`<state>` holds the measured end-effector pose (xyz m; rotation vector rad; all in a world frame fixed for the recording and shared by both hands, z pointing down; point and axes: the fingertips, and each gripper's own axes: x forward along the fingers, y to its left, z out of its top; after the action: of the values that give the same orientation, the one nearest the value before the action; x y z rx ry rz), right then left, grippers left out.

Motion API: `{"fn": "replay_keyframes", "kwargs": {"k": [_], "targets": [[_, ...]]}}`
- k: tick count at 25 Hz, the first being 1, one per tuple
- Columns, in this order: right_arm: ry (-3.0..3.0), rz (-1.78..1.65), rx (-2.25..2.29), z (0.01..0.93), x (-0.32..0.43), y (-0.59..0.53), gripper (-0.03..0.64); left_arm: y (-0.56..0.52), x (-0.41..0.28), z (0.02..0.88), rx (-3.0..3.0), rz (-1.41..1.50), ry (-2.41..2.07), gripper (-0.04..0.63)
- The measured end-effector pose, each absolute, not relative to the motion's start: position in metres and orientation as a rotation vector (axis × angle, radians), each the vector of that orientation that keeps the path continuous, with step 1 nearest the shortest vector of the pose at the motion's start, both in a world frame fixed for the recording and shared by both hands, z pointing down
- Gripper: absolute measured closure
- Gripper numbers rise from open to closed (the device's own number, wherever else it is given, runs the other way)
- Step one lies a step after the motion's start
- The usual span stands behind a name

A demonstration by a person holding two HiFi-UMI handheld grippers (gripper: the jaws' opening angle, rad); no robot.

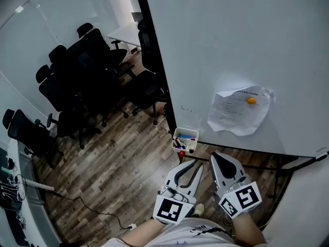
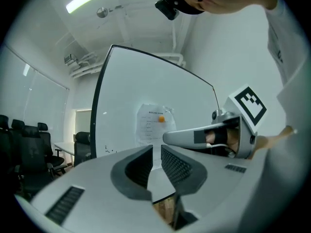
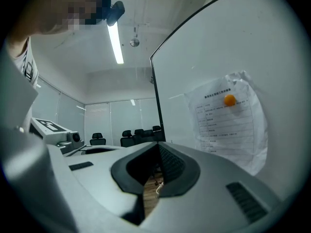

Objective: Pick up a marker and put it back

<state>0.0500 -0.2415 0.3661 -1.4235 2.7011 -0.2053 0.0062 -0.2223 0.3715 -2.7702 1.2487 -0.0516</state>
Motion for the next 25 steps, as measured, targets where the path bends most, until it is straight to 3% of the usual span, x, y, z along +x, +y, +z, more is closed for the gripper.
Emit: {"fn": "replay_keyframes", "kwargs": {"k": [9,25], "targets": [[2.698,-0.142,-1.391,0.347,0.052,-0.225,0.606,-0.215,0.004,0.341,-2.854,0.134,1.305,0.583],[2.714,-0.146,-1.371,0.350,0.056,-0.221,0.606,-0.214,0.009,0.346,-2.907,0.098,1.352,0.583]]}}
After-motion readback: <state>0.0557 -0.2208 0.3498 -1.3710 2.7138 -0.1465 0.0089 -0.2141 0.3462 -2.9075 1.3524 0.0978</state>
